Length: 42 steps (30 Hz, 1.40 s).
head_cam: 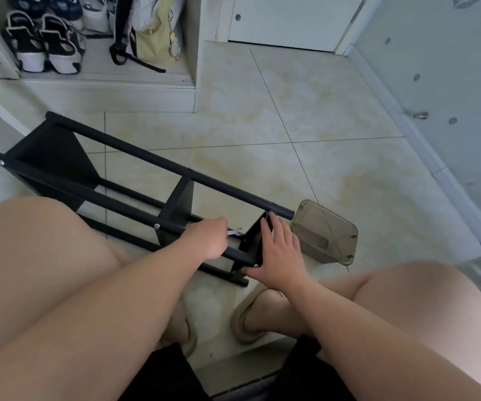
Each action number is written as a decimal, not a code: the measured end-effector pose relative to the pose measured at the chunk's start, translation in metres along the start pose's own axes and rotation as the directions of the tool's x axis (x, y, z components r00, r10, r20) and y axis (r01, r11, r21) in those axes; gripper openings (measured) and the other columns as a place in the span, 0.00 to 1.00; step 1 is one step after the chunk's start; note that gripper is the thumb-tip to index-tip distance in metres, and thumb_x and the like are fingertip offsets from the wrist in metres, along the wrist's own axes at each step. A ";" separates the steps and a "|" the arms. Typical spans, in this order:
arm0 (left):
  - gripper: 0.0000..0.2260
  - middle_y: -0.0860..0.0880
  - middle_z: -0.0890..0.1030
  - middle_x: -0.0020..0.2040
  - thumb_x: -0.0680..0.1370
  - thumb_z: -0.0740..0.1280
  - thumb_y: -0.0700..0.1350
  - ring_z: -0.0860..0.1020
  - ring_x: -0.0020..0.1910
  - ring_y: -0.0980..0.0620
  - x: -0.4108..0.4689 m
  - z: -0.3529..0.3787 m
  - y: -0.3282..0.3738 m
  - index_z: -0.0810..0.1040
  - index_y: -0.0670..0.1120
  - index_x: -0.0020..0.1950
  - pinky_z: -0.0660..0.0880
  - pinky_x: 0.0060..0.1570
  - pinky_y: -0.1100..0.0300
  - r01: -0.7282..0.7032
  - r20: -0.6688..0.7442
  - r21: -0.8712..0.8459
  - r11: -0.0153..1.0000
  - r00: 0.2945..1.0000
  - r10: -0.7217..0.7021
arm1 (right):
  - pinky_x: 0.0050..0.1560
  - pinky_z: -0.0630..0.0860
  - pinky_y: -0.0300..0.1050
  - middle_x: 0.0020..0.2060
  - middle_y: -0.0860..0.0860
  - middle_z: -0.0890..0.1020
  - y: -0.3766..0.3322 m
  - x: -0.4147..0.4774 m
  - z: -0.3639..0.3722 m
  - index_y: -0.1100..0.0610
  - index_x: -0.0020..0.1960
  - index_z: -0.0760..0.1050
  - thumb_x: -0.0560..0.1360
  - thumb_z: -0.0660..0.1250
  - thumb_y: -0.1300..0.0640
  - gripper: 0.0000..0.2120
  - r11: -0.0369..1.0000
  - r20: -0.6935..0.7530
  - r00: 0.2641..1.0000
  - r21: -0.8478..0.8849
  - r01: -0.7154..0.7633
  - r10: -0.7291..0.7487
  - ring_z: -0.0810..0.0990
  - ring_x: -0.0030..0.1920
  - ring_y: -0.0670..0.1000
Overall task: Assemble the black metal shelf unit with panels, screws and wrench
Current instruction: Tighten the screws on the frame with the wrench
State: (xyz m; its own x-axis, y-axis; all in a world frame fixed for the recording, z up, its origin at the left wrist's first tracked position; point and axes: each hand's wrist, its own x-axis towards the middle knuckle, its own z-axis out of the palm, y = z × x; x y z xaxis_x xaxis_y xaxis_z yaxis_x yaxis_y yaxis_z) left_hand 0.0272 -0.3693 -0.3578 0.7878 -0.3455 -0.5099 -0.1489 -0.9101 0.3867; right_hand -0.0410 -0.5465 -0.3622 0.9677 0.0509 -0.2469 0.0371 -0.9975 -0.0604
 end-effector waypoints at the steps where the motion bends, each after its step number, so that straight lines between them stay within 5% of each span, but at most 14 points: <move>1: 0.07 0.46 0.77 0.45 0.81 0.56 0.40 0.73 0.39 0.47 0.001 -0.002 0.000 0.71 0.45 0.57 0.66 0.35 0.56 0.008 0.014 0.002 1.000 1.000 -0.008 | 0.79 0.44 0.55 0.82 0.54 0.40 0.002 0.004 0.001 0.58 0.82 0.42 0.67 0.70 0.30 0.60 1.000 0.014 1.000 -0.006 0.011 -0.011 0.38 0.81 0.57; 8: 0.05 0.47 0.77 0.34 0.77 0.61 0.37 0.75 0.32 0.45 0.022 -0.005 -0.001 0.77 0.40 0.45 0.67 0.31 0.57 0.039 0.163 0.049 0.998 0.986 -0.046 | 0.77 0.31 0.55 0.80 0.55 0.32 0.015 0.019 0.017 0.60 0.82 0.36 0.62 0.62 0.21 0.67 0.996 0.034 0.995 -0.004 0.089 -0.089 0.29 0.79 0.56; 11: 0.07 0.47 0.81 0.41 0.78 0.65 0.39 0.81 0.39 0.49 0.032 -0.012 -0.004 0.82 0.41 0.50 0.75 0.37 0.59 0.009 0.268 0.004 1.000 0.963 -0.010 | 0.77 0.31 0.57 0.80 0.56 0.33 0.018 0.020 0.022 0.60 0.82 0.37 0.62 0.56 0.19 0.65 0.994 0.021 0.994 0.013 0.107 -0.107 0.30 0.79 0.57; 16: 0.08 0.52 0.78 0.36 0.80 0.65 0.45 0.74 0.38 0.50 0.047 -0.021 -0.004 0.81 0.49 0.42 0.67 0.36 0.59 -0.077 0.350 -0.057 0.995 0.932 0.092 | 0.79 0.36 0.60 0.81 0.58 0.38 0.023 0.025 0.028 0.62 0.82 0.42 0.62 0.57 0.20 0.65 0.992 -0.015 0.993 0.050 0.117 -0.117 0.34 0.81 0.58; 20: 0.09 0.53 0.82 0.48 0.80 0.66 0.48 0.79 0.50 0.50 0.054 -0.019 -0.003 0.83 0.47 0.54 0.73 0.51 0.59 -0.111 0.404 -0.072 0.991 0.905 0.131 | 0.79 0.39 0.62 0.81 0.61 0.42 0.024 0.025 0.033 0.63 0.82 0.45 0.63 0.57 0.21 0.63 0.990 -0.054 0.991 0.063 0.124 -0.121 0.38 0.81 0.61; 24: 0.09 0.52 0.83 0.51 0.79 0.68 0.48 0.79 0.51 0.50 0.058 -0.018 0.000 0.84 0.48 0.56 0.74 0.51 0.59 -0.115 0.406 -0.094 0.989 0.902 0.144 | 0.78 0.39 0.65 0.81 0.63 0.43 0.025 0.024 0.034 0.61 0.82 0.47 0.63 0.58 0.21 0.62 0.992 -0.073 0.991 0.044 0.118 -0.115 0.40 0.81 0.64; 27: 0.05 0.56 0.81 0.42 0.79 0.68 0.47 0.78 0.43 0.56 0.061 -0.015 0.005 0.83 0.49 0.51 0.69 0.40 0.65 -0.104 0.386 -0.186 0.977 0.907 0.170 | 0.78 0.40 0.67 0.81 0.64 0.43 0.025 0.024 0.034 0.60 0.82 0.48 0.64 0.57 0.20 0.61 0.992 -0.064 0.991 0.028 0.121 -0.119 0.39 0.81 0.65; 31: 0.06 0.55 0.83 0.36 0.78 0.68 0.43 0.81 0.40 0.54 0.063 -0.009 0.010 0.82 0.51 0.43 0.74 0.44 0.61 -0.010 0.381 -0.369 0.929 0.911 0.161 | 0.78 0.40 0.67 0.81 0.63 0.43 0.024 0.025 0.034 0.60 0.82 0.49 0.63 0.57 0.21 0.61 0.991 -0.068 0.991 0.071 0.117 -0.113 0.38 0.81 0.64; 42: 0.04 0.52 0.86 0.44 0.80 0.68 0.46 0.85 0.47 0.52 0.062 -0.002 0.019 0.79 0.48 0.47 0.78 0.49 0.58 0.150 0.379 -0.596 0.788 0.919 0.112 | 0.78 0.40 0.65 0.81 0.62 0.42 0.023 0.025 0.033 0.59 0.82 0.51 0.62 0.58 0.22 0.60 0.989 -0.065 0.992 0.092 0.114 -0.109 0.38 0.81 0.63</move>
State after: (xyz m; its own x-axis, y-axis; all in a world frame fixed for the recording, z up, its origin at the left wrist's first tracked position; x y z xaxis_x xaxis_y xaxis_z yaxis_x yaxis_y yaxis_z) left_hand 0.0747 -0.4071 -0.3805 0.4804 -0.5058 -0.7165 0.3575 -0.6331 0.6866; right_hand -0.0242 -0.5667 -0.4015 0.9720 0.1559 -0.1756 0.1247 -0.9764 -0.1765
